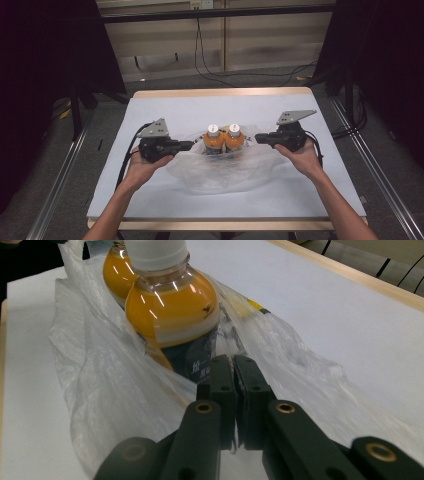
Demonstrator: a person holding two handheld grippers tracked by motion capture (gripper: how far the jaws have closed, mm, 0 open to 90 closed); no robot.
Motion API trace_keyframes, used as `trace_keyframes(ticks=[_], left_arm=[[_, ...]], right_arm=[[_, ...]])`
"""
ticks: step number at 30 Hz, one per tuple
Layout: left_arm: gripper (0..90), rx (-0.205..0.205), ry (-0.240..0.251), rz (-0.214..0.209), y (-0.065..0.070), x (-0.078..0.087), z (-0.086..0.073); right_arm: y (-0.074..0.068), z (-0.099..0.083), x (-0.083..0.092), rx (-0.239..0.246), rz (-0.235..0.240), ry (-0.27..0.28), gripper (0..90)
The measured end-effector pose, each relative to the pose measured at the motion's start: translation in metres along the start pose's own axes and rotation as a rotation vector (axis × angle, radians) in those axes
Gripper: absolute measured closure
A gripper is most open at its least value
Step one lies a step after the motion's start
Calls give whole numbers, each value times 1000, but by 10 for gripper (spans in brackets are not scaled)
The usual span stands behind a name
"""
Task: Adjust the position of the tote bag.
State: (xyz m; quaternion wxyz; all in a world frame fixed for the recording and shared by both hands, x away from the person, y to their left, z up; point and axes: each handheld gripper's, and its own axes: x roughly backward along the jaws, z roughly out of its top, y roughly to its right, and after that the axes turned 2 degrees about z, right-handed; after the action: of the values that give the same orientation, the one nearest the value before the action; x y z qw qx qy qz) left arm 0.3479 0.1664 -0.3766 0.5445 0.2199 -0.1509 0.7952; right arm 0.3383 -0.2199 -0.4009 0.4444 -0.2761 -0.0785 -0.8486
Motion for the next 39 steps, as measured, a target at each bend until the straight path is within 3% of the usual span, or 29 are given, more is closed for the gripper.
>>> trace_keyframes(ticks=[4,7,12,15,22,27,31,35,37,39], left_arm=[[900,10,-48,-4,-6,-21,0],[900,-5,-105,-2,-4,-33,-3],[900,7,-179,-10,-5,-49,-17],[900,17,-209,-36,-9,-56,-26],[900,-6,-350,-80,-6,-73,-37],[900,-28,-430,-64,-1,-89,-44],[900,-25,-440,-51,-3,-93,-46],[900,-26,-443,-44,-5,-93,-47],[900,-57,-459,-16,-4,-91,-46],[900,-71,-473,-2,-4,-89,-47]], right_arm=[[0,8,-12,24,22,-48,900],[3,8,-21,37,42,-83,900],[5,2,-35,33,60,-117,900],[4,0,-45,40,59,-166,900],[10,-13,-63,39,66,-268,900],[9,-18,-74,29,72,-335,900],[11,-22,-83,21,27,-407,900],[15,-23,-85,16,29,-413,900],[13,-22,-85,12,11,-429,900],[13,-20,-83,42,-17,-458,900]])
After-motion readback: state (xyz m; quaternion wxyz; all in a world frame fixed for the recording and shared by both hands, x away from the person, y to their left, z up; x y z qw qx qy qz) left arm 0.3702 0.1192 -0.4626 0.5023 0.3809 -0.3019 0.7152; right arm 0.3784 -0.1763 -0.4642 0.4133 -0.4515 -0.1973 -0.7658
